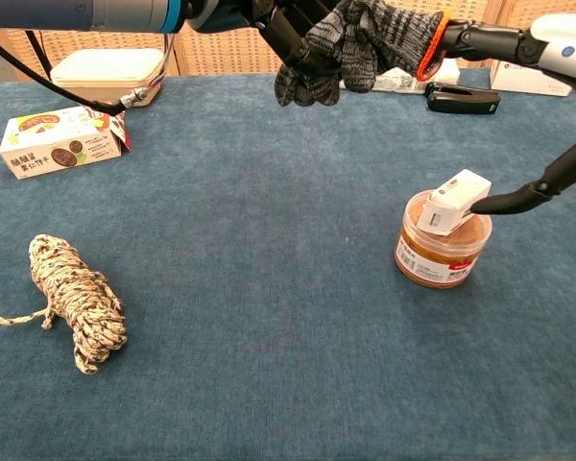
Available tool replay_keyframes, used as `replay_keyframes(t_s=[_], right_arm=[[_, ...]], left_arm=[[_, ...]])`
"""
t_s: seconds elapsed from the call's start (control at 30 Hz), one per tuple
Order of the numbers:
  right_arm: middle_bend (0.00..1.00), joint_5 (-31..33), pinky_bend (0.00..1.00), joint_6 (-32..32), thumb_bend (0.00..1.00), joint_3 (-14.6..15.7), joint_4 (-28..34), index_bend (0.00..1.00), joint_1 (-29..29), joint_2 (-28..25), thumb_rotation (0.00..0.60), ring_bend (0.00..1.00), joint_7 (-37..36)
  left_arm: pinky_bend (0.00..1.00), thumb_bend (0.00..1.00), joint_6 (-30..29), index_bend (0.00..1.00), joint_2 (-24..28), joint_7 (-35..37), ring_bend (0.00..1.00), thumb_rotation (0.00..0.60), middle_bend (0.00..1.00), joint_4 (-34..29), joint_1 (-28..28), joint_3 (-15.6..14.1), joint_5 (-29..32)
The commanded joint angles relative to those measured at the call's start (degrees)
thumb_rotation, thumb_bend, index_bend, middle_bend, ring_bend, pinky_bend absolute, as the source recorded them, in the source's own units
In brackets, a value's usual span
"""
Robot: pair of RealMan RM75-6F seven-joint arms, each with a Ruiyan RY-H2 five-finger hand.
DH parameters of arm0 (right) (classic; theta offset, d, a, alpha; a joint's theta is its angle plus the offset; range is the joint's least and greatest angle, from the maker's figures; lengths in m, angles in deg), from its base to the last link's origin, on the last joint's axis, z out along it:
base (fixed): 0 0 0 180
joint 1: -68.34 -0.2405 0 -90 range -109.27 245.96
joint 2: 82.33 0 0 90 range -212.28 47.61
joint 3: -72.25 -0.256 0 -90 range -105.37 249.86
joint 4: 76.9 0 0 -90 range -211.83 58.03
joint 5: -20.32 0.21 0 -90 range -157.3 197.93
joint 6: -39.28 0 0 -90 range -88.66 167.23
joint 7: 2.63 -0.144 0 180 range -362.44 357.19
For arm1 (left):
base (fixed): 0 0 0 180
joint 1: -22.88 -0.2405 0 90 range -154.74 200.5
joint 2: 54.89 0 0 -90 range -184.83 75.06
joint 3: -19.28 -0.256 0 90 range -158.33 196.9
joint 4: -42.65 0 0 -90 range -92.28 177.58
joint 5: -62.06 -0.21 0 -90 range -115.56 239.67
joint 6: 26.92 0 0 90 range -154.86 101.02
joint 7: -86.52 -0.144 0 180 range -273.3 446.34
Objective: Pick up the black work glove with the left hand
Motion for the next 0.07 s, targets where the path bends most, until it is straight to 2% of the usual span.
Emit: replay_keyframes(t_s=[0.03,0.07], right_arm=[[0.02,-0.03,0.00,0.08,0.00,0.05,0.12,0.10,0.01,-0.10,0.600,0.00,-0.18],[0.02,0.00,0.00,0.05,0.00,0.08,0.09,0.10,-0.01,-0.08,0.600,0.00,-0.30]], left_arm=[[0.55,0.45,-0.19,0.60,0.11,-0.48,0.50,0.600,0.55,-0.11,-0.25,-0.18,-0.01],[0.55,0.45,-0.18,0.60,0.12,-0.61,0.50,0.600,0.55,-0.14,-0.32,-0.24,0.07]])
